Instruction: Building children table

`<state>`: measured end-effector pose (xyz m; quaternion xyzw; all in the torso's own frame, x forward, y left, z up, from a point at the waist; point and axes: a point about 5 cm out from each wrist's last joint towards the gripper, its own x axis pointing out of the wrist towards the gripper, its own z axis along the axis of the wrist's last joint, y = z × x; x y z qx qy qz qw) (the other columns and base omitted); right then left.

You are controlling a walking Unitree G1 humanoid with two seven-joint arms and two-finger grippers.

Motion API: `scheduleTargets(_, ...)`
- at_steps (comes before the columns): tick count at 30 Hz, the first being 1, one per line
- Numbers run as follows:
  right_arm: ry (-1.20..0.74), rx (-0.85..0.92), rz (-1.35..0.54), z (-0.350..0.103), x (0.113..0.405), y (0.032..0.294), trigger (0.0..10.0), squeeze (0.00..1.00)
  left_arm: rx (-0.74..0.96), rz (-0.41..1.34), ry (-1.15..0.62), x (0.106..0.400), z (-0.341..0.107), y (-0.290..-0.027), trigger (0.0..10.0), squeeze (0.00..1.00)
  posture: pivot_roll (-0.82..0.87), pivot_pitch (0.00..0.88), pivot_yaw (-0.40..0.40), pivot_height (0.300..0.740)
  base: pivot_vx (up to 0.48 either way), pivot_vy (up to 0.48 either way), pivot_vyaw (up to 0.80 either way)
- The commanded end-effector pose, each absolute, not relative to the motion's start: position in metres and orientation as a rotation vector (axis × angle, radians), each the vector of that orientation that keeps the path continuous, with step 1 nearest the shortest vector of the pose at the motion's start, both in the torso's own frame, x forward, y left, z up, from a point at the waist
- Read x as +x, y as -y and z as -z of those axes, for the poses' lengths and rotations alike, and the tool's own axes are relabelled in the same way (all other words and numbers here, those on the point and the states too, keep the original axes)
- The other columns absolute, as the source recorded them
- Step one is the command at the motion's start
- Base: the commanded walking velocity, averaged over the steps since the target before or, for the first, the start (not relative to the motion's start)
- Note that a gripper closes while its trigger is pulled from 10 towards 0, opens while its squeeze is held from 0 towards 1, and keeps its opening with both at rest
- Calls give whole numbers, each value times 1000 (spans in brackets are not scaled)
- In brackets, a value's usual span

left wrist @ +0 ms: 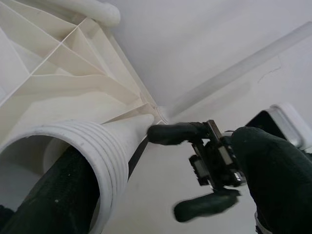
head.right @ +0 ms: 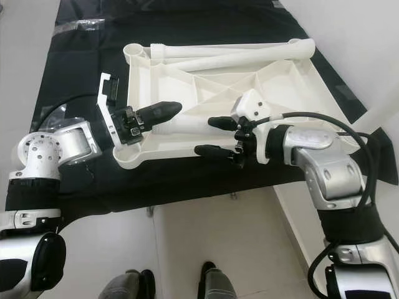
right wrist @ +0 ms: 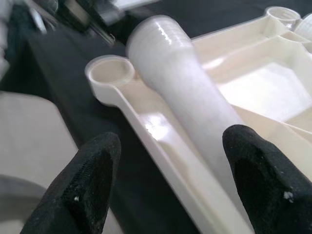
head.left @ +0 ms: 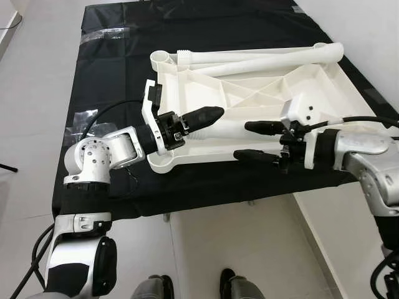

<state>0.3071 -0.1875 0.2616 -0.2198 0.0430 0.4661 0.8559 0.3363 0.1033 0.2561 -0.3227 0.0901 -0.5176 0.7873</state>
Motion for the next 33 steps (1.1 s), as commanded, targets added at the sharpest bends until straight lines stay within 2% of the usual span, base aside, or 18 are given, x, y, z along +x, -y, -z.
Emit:
scheduleTargets(1, -106, -535, -931, -257, 311, 189, 10000, 0, -699, 1132, -207, 333, -253, -104, 10000, 0, -47, 245, 1, 740, 0, 0, 0)
scheduleTargets(2, -110, -640, -819, -255, 323, 191, 10000, 0, -698, 1134, -208, 332, -252, -102, 10000, 0, -49, 245, 2, 740, 0, 0, 0)
scheduleTargets(4, -85, -667, -790, -256, 327, 186, 10000, 0, -700, 1139, -207, 332, -252, -100, 10000, 0, -48, 245, 3, 740, 0, 0, 0)
scheduleTargets(12, -82, -733, -867, -252, 325, 167, 10000, 0, -704, 1156, -211, 329, -250, -94, 10000, 0, -38, 246, -1, 740, 0, 0, 0)
scheduleTargets(20, -106, -796, -896, -249, 326, 169, 10000, 0, -695, 1155, -211, 326, -248, -94, 10000, 0, -39, 247, -4, 740, 0, 0, 0)
scheduleTargets(21, -130, -851, -844, -248, 330, 177, 9137, 0, -695, 1153, -209, 326, -248, -95, 10000, 0, -42, 247, -5, 740, 0, 0, 0)
scheduleTargets(22, -130, -851, -844, -248, 330, 177, 9137, 0, -695, 1153, -209, 326, -248, -95, 10000, 0, -42, 247, -5, 740, 0, 0, 0)
scheduleTargets(23, -149, -922, -793, -246, 334, 185, 0, 0, -690, 1160, -200, 326, -251, -96, 10000, 0, -41, 246, -6, 740, 0, 0, 0)
scheduleTargets(27, -154, -966, -720, -247, 340, 190, 0, 0, -685, 1166, -187, 326, -254, -96, 10000, 0, -40, 246, -7, 740, 0, 0, 0)
scheduleTargets(33, -138, -993, -714, -249, 342, 186, 0, 0, -676, 1168, -183, 324, -254, -94, 10000, 0, -38, 246, -8, 740, 0, 0, 0)
